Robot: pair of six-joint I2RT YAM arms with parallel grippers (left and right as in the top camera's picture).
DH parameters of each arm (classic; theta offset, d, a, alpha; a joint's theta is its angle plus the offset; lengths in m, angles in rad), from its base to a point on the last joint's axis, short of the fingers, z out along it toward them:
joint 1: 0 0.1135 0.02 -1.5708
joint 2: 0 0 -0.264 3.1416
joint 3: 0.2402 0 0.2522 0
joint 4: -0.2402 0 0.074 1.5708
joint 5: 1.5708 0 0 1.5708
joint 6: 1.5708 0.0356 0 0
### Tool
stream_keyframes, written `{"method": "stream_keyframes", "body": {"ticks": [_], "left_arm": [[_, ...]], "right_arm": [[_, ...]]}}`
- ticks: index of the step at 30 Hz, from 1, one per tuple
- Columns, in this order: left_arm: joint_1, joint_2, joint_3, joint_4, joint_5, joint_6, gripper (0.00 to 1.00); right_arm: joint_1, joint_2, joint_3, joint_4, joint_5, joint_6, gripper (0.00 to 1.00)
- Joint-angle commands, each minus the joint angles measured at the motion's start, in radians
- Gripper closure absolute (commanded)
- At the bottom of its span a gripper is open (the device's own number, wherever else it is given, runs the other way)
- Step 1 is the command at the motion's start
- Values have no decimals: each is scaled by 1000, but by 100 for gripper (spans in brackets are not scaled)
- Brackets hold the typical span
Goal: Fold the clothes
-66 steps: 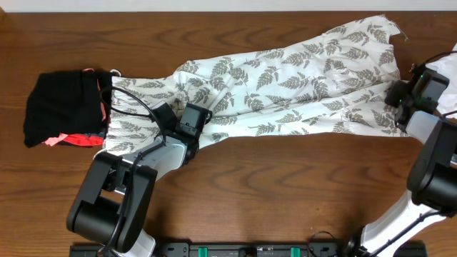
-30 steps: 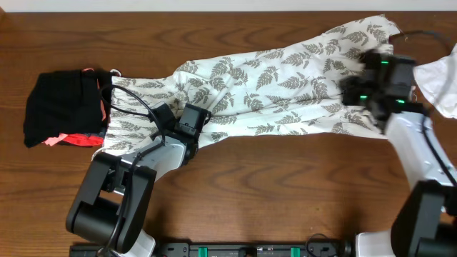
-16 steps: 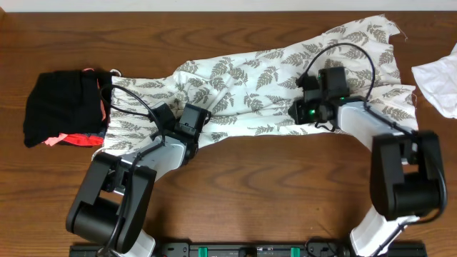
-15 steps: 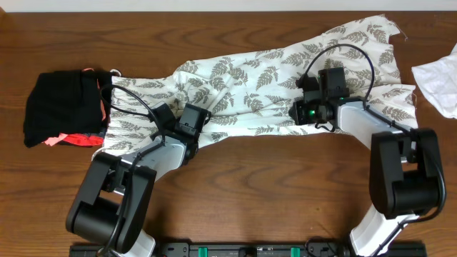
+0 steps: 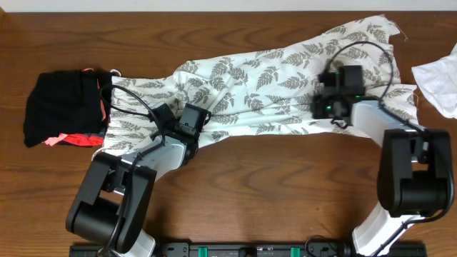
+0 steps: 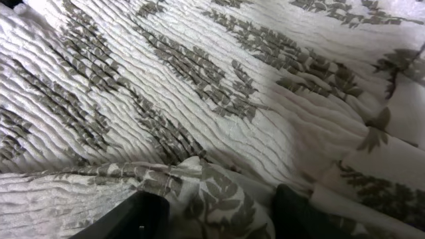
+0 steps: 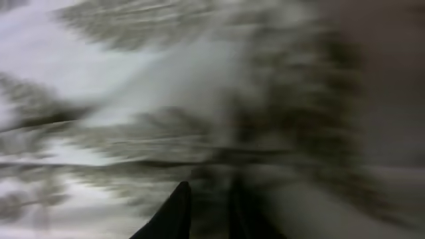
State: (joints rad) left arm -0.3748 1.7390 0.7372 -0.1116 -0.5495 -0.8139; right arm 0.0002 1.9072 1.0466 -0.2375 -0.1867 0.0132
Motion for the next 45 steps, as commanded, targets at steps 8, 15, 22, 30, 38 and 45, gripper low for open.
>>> {"method": "stream_keyframes", "body": {"ticks": [8, 15, 22, 30, 38, 45], "left_arm": [[5, 34, -32, -19, 71, 17, 43], [5, 34, -32, -20, 71, 17, 43], [5, 32, -32, -13, 95, 66, 39], [4, -103, 2, -3, 92, 314, 24], [5, -236, 3, -89, 93, 323, 22], [5, -236, 3, -338, 93, 304, 22]], "right_arm": [[-259, 11, -9, 67, 130, -23, 76], [-359, 11, -9, 104, 130, -58, 75], [-376, -18, -6, 109, 79, -71, 59], [-375, -258, -5, 95, 33, -71, 56], [-373, -359, -6, -42, 33, -71, 56], [-373, -309, -7, -71, 32, -71, 57]]}}
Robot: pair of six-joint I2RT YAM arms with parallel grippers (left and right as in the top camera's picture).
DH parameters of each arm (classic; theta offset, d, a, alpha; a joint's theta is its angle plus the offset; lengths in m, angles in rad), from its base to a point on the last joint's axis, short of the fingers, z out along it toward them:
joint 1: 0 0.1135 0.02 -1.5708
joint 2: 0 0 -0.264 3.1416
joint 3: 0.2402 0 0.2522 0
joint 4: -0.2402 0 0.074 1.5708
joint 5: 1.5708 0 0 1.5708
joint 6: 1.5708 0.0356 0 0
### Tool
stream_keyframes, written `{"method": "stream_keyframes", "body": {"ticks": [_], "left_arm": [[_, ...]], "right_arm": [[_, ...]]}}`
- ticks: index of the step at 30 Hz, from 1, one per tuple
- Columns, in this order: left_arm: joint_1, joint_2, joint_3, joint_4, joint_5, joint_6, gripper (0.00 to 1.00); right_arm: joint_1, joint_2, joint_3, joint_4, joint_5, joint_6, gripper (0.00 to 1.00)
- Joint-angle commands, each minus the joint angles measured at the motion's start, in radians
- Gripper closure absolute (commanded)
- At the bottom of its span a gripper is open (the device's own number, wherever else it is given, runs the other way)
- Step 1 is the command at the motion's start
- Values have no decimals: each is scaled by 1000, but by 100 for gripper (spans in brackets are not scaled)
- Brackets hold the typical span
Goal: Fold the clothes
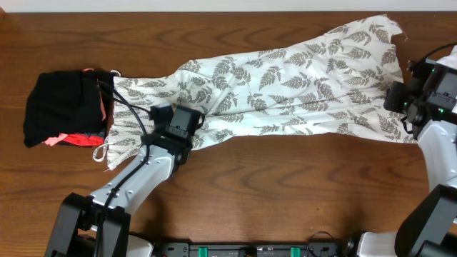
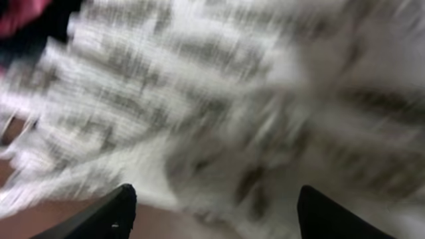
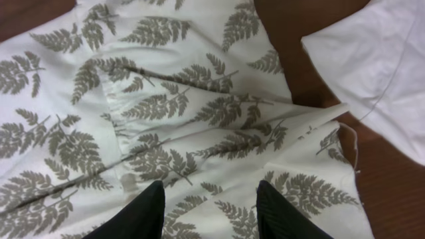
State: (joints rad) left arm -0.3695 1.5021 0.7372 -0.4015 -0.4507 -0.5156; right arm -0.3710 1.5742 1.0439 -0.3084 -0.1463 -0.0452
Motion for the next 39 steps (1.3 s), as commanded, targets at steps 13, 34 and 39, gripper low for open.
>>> {"method": "stream_keyframes", "body": {"ticks": [13, 34, 39], "left_arm": [[21, 2, -1, 2, -348, 154, 20], [154, 3, -1, 26, 151, 370, 17], [155, 66, -5, 128, 148, 385, 17]], "right_arm": [[-2, 47, -4, 2, -8, -12, 57], [-2, 47, -4, 2, -8, -12, 57], [-2, 47, -4, 1, -8, -12, 57]]}}
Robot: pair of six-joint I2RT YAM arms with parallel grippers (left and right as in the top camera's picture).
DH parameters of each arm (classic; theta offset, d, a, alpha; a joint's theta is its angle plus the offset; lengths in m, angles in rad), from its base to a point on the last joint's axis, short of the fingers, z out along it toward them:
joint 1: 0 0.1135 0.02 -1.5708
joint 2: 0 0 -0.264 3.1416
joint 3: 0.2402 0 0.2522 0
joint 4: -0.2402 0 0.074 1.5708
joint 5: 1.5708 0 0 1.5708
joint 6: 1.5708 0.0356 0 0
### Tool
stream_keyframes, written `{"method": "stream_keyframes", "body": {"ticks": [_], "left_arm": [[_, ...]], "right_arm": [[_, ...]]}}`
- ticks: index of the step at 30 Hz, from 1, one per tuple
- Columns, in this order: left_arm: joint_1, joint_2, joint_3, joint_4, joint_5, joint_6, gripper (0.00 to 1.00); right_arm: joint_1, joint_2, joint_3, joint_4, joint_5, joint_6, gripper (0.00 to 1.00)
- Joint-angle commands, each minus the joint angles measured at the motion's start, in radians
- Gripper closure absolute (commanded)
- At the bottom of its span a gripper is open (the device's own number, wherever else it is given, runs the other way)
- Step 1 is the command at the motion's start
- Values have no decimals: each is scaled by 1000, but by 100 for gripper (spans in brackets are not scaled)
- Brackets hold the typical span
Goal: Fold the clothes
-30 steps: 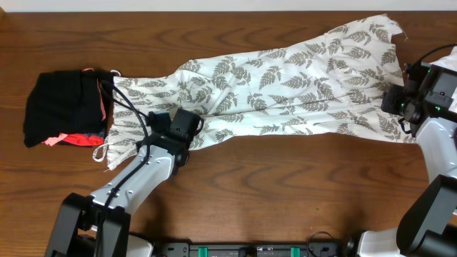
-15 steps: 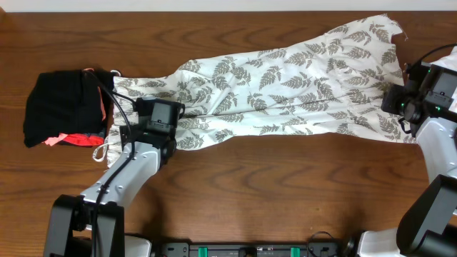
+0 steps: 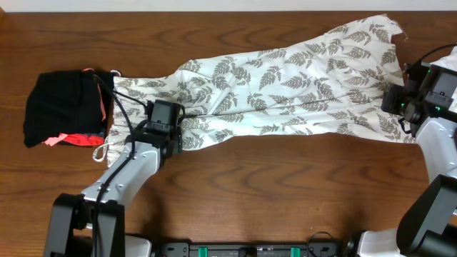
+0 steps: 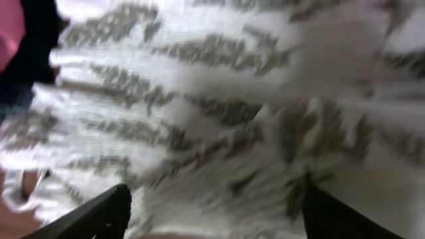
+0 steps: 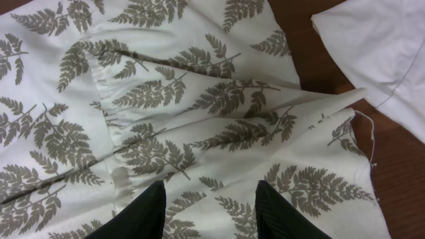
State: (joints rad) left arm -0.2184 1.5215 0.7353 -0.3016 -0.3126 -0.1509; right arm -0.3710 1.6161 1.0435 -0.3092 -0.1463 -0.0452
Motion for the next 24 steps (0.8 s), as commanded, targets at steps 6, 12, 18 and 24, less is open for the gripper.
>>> {"method": "stream_keyframes", "body": {"ticks": [6, 12, 18, 24], "left_arm": [[4, 206, -3, 175, 4, 0, 17], [7, 299, -3, 243, -96, -175, 17], [7, 306, -3, 195, -92, -180, 17], [7, 306, -3, 150, -92, -180, 17]], "right_arm": [[-2, 5, -4, -4, -8, -12, 57], [-2, 5, -4, -9, -8, -12, 58], [-2, 5, -4, -10, -7, -13, 57], [-2, 19, -4, -20, 54, -14, 60]]}}
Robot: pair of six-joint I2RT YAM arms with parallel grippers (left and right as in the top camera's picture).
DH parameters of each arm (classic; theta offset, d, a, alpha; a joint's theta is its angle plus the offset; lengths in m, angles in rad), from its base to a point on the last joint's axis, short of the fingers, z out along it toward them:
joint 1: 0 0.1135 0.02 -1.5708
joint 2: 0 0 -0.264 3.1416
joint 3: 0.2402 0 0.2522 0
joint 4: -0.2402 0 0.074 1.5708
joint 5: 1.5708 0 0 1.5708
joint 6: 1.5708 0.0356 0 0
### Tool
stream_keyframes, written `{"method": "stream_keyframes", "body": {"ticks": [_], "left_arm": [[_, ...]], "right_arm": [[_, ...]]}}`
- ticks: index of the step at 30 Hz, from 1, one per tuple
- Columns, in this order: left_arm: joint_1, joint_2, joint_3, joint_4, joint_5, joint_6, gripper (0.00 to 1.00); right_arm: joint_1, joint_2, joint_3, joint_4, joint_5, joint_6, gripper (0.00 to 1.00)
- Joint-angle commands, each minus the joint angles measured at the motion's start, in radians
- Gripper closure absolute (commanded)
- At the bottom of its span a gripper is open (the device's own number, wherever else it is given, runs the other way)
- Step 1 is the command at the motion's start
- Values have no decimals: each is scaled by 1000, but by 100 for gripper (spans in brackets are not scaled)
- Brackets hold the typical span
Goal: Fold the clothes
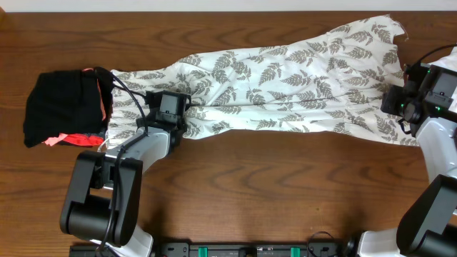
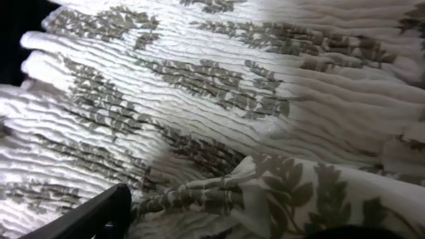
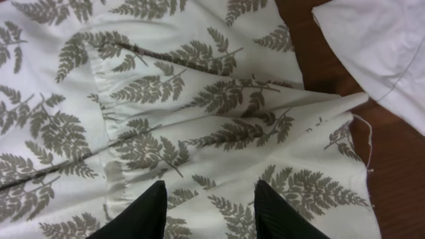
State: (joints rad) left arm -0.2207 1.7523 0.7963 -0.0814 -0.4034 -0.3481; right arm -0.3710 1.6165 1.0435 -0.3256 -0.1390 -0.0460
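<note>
The white fern-print dress (image 1: pixel 285 78) lies stretched across the table from the black pile to the far right corner. My left gripper (image 1: pixel 171 107) sits low on its ribbed left end, jaws wide apart and open. In the left wrist view a raised fold of the dress (image 2: pixel 265 192) lies between the fingers (image 2: pixel 99 212). My right gripper (image 1: pixel 401 100) hovers open over the dress's right hem (image 3: pixel 199 126); both dark fingertips (image 3: pixel 136 212) show with flat cloth beneath.
A pile of black clothes with a pink-red piece (image 1: pixel 64 107) sits at the left end, touching the dress. A white garment (image 3: pixel 378 46) lies on the wood beyond the dress's right hem. Bare brown table (image 1: pixel 285 193) runs along the front.
My left gripper has shifted a little up and right onto the ribbed part, and the dress's left end has drawn into a narrower band. The right gripper has stayed put.
First my left gripper was on the dress's mid-left with a fold between its fingers, and the right gripper's fingers were close together over the dress's right half. Then the right gripper stood open at the right hem, the dress longer. The left gripper meanwhile moved leftward over the ribbed end.
</note>
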Motion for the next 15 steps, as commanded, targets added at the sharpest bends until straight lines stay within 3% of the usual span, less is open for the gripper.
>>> {"method": "stream_keyframes", "body": {"ticks": [1, 6, 15], "left_arm": [[9, 75, -64, -70, -1, 17, 17], [9, 75, -64, -71, -1, 17, 17], [9, 75, -64, -71, -1, 17, 17]], "right_arm": [[-2, 30, -4, -4, 58, -17, 61], [-2, 143, -4, 12, 56, -19, 60], [-1, 300, -4, 215, 22, -19, 57]]}}
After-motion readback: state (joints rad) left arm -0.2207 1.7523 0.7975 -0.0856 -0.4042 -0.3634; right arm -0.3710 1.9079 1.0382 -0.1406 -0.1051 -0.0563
